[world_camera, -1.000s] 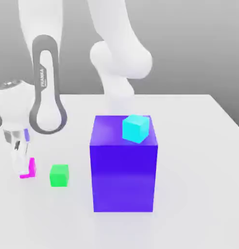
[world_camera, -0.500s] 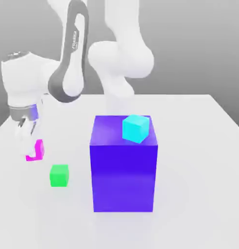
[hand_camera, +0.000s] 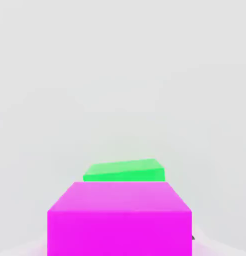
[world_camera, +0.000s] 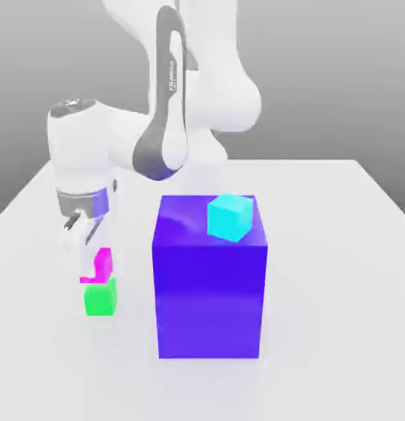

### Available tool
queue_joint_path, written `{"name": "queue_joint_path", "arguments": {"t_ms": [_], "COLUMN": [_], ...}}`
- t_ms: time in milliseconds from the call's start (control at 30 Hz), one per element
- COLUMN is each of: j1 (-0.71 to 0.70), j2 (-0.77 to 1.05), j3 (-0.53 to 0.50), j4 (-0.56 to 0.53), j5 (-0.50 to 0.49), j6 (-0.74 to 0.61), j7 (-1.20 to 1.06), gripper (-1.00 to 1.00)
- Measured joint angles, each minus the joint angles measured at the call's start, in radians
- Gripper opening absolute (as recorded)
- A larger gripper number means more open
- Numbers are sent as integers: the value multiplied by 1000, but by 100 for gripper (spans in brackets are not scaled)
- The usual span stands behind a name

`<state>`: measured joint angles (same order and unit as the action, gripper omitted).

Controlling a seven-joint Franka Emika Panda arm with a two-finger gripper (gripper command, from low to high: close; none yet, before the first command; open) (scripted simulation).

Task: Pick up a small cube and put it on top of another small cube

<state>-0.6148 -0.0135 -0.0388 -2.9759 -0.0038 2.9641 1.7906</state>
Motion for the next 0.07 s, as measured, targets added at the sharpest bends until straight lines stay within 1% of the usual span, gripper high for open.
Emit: {"name": "queue_joint_path", "arguments": {"t_ms": [67], "j1": [1], "j2": [0], "j3": [0], "j4": [0], "j5": [0], "j6": [0], "j7": [0], "gripper": [100]}}
